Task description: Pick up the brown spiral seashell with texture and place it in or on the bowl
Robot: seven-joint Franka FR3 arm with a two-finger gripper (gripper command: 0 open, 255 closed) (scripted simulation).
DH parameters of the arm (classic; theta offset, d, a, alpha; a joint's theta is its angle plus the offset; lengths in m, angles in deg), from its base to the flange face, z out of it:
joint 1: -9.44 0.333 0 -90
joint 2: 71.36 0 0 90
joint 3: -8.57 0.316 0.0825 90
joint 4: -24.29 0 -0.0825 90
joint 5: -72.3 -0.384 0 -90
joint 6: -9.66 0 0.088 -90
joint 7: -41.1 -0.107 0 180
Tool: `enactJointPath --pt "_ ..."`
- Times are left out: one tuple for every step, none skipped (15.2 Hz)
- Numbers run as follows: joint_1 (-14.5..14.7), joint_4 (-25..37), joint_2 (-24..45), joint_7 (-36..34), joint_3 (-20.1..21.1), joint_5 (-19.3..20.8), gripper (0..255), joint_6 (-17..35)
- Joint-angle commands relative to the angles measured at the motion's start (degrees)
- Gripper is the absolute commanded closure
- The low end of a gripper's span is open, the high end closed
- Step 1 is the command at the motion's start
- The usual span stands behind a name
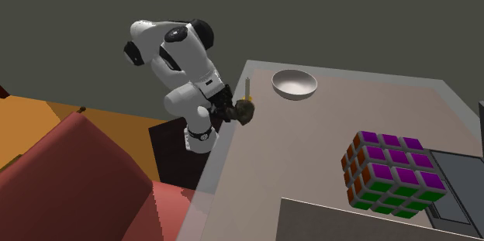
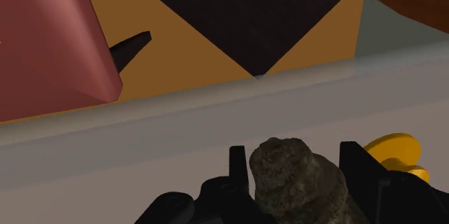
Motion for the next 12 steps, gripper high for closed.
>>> enactJointPath --pt "0.36 1.71 0.8 -0.36 0.29 -0.25 255 -0.81" --pt "0.53 2.59 1.21 -0.54 0.42 -0.37 255 -1.23" --pt "0.7 3.47 1.62 -0.71 0.55 -0.49 255 -1.66" --pt "0.86 4.36 2.04 -0.89 0.68 -0.6 255 -2.09" --pt "1.03 5.24 2.45 -1.06 0.8 -0.71 255 -2.52" --pt "1.18 6.14 2.88 -1.23 0.92 -0.81 255 -2.95" --pt "1.34 7.03 3.3 -1.4 1.04 -0.92 255 -3.38" --pt "1.49 7.94 3.75 -1.57 1.14 -1.02 255 -3.81" --pt "1.63 8.85 4.18 -1.73 1.25 -1.12 255 -4.24" --pt "1.78 9.76 4.62 -1.89 1.35 -1.22 255 -4.67" --pt "1.92 10.67 5.07 -2.06 1.45 -1.31 255 -5.1" --pt "2.06 11.59 5.52 -2.22 1.54 -1.41 255 -5.54"
